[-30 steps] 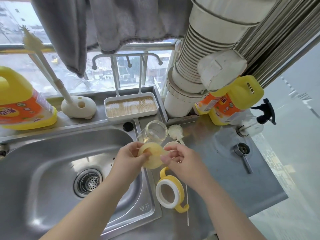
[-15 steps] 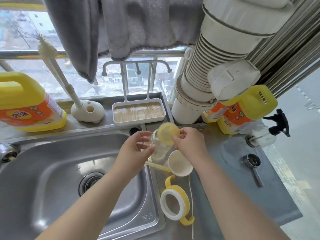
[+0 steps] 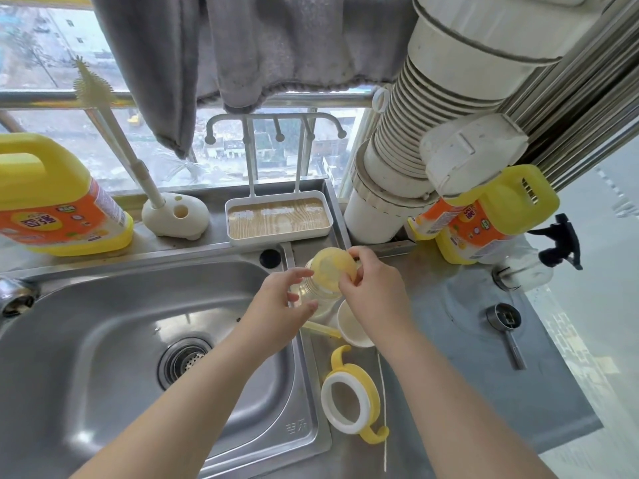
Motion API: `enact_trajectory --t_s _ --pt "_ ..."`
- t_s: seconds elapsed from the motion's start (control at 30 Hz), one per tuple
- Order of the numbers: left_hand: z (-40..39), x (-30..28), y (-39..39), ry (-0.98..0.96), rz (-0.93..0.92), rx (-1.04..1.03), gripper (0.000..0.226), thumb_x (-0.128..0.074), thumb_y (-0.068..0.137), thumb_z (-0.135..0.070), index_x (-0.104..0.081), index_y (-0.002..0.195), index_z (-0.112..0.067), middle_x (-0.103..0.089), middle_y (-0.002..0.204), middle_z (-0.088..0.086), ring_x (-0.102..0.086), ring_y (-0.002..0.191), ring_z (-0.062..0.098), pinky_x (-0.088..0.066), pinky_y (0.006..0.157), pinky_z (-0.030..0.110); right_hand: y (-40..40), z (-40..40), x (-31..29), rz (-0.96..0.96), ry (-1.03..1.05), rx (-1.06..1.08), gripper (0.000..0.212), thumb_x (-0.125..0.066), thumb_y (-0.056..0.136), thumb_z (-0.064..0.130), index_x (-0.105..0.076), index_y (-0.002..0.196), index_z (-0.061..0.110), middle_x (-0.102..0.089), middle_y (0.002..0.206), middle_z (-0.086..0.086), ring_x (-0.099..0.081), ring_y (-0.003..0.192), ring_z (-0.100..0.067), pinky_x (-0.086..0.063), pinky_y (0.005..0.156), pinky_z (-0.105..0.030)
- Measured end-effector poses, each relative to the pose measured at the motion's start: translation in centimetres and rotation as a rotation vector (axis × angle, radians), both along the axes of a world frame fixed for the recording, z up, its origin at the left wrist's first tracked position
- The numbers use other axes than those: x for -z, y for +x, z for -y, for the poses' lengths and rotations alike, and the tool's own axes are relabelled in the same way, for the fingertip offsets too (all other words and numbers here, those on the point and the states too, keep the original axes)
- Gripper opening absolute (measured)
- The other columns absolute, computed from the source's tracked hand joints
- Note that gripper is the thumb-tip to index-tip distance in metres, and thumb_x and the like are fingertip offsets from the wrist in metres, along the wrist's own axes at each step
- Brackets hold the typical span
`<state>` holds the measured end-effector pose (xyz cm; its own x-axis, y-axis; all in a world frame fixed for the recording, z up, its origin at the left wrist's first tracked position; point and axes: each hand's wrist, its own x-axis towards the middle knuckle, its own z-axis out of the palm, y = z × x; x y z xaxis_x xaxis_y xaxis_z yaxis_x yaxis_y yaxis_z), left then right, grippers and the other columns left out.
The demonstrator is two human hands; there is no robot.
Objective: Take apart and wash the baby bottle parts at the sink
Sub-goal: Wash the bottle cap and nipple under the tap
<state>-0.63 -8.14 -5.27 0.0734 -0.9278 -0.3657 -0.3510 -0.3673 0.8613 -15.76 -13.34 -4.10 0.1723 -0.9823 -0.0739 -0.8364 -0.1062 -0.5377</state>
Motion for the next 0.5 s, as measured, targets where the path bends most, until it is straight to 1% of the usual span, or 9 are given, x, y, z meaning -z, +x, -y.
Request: enact_trajectory --t_s 0.07,0.13,0.17,0.27,0.37,0.43,0.5 --pt "-0.1 0.1 0.0 0.008 -0.003 0.019 0.044 -0.063 0.09 -0.022 -0.049 0.129 -0.037 -0.046 0.13 -0.008 -0.054 0.107 0.007 -0.041 0.072 0.011 -0.1 0.2 0.0 0.067 0.03 0.067 0.029 -0.053 0.093 0.023 -0.054 0.122 0.022 -0.057 0.079 0.01 -0.055 0.072 -0.007 -0.042 0.057 -0.014" --pt "-0.1 0.2 0.0 0.007 -0.031 0.01 0.043 -0.062 0.091 -0.019 -0.05 0.127 -0.039 -0.047 0.133 -0.008 -0.056 0.108 0.008 -0.044 0.072 0.011 -0.3 0.5 -0.1 0.16 0.071 0.154 0.025 -0.053 0.093 0.021 -0.057 0.117 0.02 -0.052 0.073 0.015 -0.052 0.065 -0.003 -0.034 0.052 -0.01" --pt "0.0 0.3 0.0 0.009 -0.045 0.002 0.043 -0.061 0.091 -0.018 -0.051 0.126 -0.04 -0.047 0.134 -0.008 -0.057 0.109 0.008 -0.046 0.073 0.012 -0.4 0.7 -0.1 0.207 0.099 0.185 0.024 -0.052 0.093 0.021 -0.058 0.116 0.018 -0.053 0.074 0.015 -0.052 0.066 -0.003 -0.033 0.051 -0.01" --pt "0.3 0.3 -0.1 0.01 -0.069 0.001 0.044 -0.061 0.091 -0.015 -0.052 0.126 -0.039 -0.047 0.136 -0.008 -0.057 0.112 0.009 -0.05 0.078 0.018 -0.4 0.9 -0.3 0.322 0.23 0.225 0.027 -0.049 0.094 0.021 -0.059 0.119 0.016 -0.058 0.082 0.01 -0.057 0.075 -0.005 -0.04 0.056 -0.014" --pt "0.5 0.2 -0.2 -0.008 -0.061 0.008 0.045 -0.06 0.091 -0.013 -0.05 0.125 -0.04 -0.048 0.135 -0.009 -0.056 0.113 0.009 -0.05 0.088 0.026 -0.2 1.1 -0.1 0.289 0.302 0.209 0.031 -0.049 0.093 0.021 -0.059 0.122 0.017 -0.061 0.087 0.006 -0.061 0.08 -0.011 -0.042 0.057 -0.018" --pt "0.6 0.2 -0.2 -0.016 -0.034 0.024 0.046 -0.059 0.091 -0.014 -0.048 0.127 -0.04 -0.05 0.134 -0.01 -0.056 0.112 0.007 -0.049 0.088 0.025 -0.1 1.2 0.0 0.231 0.293 0.165 0.039 -0.05 0.092 0.021 -0.051 0.131 0.022 -0.063 0.096 0.001 -0.06 0.084 -0.014 -0.042 0.059 -0.02" --pt "0.6 0.3 -0.1 -0.022 0.009 0.04 0.046 -0.06 0.091 -0.016 -0.047 0.13 -0.038 -0.05 0.134 -0.01 -0.055 0.108 0.005 -0.047 0.085 0.022 -0.1 1.3 0.1 0.172 0.281 0.142 0.047 -0.05 0.091 0.022 -0.04 0.136 0.026 -0.062 0.103 -0.005 -0.057 0.084 -0.015 -0.04 0.056 -0.02"
